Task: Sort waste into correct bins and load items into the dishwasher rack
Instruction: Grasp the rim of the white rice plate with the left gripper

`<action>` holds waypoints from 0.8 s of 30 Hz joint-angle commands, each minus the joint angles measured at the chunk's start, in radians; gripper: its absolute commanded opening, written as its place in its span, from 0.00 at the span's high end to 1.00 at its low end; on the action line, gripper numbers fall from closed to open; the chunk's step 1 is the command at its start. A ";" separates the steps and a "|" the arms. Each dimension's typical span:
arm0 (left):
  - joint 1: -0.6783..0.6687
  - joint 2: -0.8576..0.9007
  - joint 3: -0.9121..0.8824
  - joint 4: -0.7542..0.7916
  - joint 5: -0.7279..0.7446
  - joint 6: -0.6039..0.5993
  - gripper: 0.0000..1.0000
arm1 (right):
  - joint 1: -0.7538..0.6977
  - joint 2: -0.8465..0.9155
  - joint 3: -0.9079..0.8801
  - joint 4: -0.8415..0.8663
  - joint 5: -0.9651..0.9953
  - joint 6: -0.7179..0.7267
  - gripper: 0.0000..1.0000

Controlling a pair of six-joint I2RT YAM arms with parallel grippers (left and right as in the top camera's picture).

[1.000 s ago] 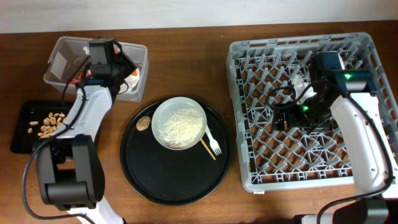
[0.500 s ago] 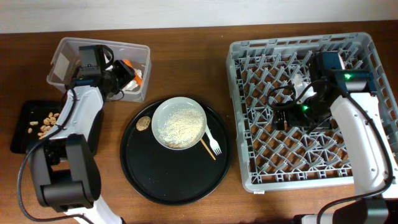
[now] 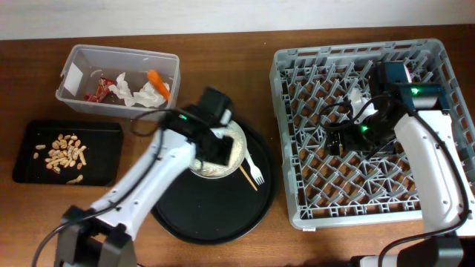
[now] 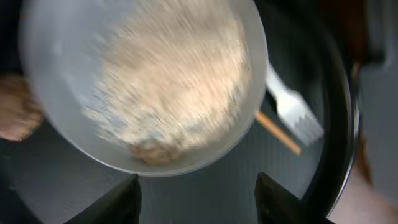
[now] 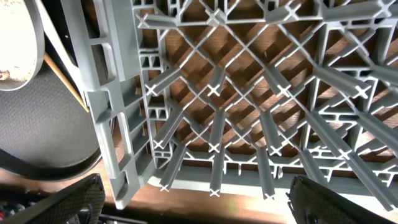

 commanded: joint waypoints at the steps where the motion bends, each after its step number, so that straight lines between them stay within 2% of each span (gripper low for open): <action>1: -0.121 0.009 -0.111 0.050 -0.143 0.019 0.50 | 0.004 -0.008 -0.003 -0.003 0.009 -0.010 0.02; 3: -0.173 0.009 -0.162 0.113 -0.188 0.019 0.58 | 0.004 -0.008 -0.003 -0.008 0.009 -0.010 0.02; 7: -0.187 0.011 -0.252 0.245 -0.213 0.019 0.64 | 0.004 -0.008 -0.003 -0.011 0.009 -0.010 0.02; 17: -0.205 0.122 -0.263 0.288 -0.202 0.019 0.66 | 0.004 -0.008 -0.003 -0.011 0.009 -0.010 0.01; 20: -0.210 0.171 -0.263 0.284 -0.202 0.019 0.72 | 0.004 -0.008 -0.003 -0.011 0.009 -0.010 0.02; 24: -0.210 0.170 -0.257 0.280 -0.211 0.019 0.89 | 0.004 -0.008 -0.003 -0.011 0.009 -0.010 0.02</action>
